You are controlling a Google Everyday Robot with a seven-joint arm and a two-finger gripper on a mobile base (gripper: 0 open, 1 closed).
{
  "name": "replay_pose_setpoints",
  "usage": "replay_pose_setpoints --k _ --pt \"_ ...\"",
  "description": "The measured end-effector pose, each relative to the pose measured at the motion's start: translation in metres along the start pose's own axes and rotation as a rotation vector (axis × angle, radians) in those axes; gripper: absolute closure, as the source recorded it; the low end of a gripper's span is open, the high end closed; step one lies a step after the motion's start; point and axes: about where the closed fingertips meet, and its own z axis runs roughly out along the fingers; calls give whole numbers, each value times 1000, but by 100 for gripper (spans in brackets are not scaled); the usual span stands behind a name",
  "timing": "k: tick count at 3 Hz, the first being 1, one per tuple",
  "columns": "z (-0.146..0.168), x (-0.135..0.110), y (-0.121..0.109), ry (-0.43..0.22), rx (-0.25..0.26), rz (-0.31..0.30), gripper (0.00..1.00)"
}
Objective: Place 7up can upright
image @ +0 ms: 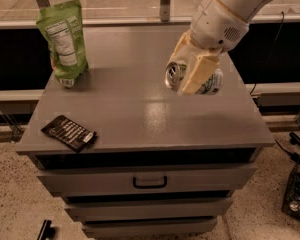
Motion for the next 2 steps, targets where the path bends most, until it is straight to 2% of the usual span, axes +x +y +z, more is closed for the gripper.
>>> replay_pose_setpoints --k 1,2 --pt "-1 -5 -6 -10 22 -3 100" --pt "0 -6 -15 -106 57 -25 100"
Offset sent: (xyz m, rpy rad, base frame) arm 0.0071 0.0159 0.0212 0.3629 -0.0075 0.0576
